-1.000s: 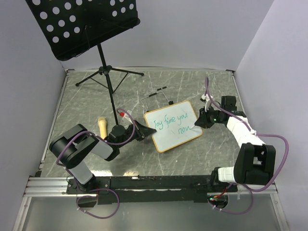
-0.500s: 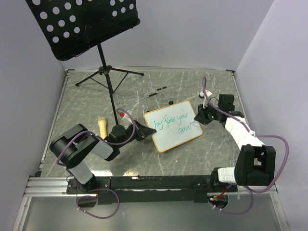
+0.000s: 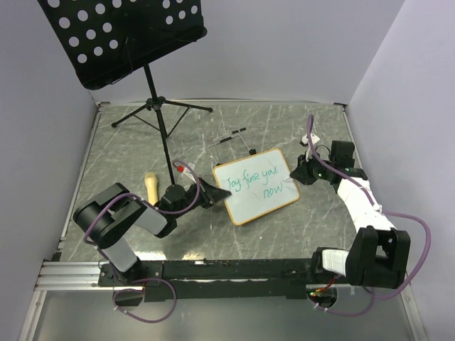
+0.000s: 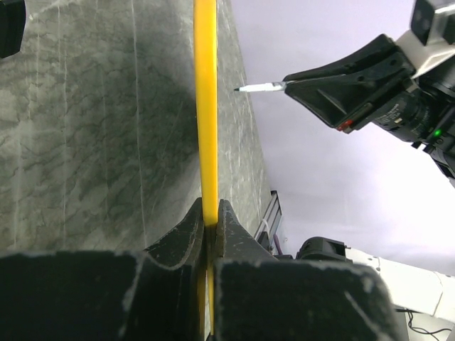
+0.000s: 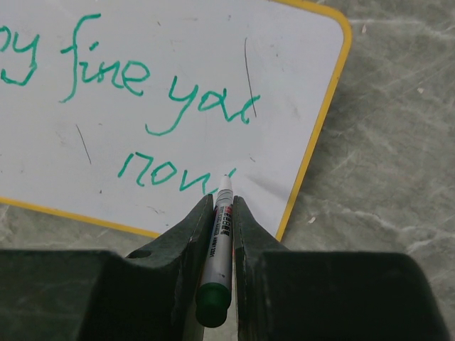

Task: Write a sentence on the whiteboard
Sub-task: Write a sentence on the whiteboard, then pick up the whiteboard from the center of the board.

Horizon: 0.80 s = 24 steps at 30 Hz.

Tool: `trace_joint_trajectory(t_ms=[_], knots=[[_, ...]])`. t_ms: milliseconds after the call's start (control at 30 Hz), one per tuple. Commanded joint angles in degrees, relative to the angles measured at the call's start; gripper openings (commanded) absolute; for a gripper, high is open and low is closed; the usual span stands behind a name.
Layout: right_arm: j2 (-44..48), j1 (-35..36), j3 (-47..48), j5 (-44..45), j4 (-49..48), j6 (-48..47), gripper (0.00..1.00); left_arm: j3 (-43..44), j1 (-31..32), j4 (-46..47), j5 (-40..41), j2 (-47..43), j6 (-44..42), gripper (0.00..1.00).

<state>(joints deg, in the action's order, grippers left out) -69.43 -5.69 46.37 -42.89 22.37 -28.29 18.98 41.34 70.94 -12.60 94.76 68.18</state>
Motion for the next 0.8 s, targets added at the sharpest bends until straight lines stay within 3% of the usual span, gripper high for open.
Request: trace_joint_trajectory(t_ms=[0, 767], knots=[[-1.67, -1.51, 1.27, -3.07, 2.76, -2.38, 0.0, 0.62, 0.49, 19.85, -1.46, -0.89, -1.47, 0.01], [-7.03, -2.66, 2.58, -2.37, 4.35, -2.56, 0.0, 0.71, 0.49, 20.12, -1.81, -0.72, -1.56, 0.01]])
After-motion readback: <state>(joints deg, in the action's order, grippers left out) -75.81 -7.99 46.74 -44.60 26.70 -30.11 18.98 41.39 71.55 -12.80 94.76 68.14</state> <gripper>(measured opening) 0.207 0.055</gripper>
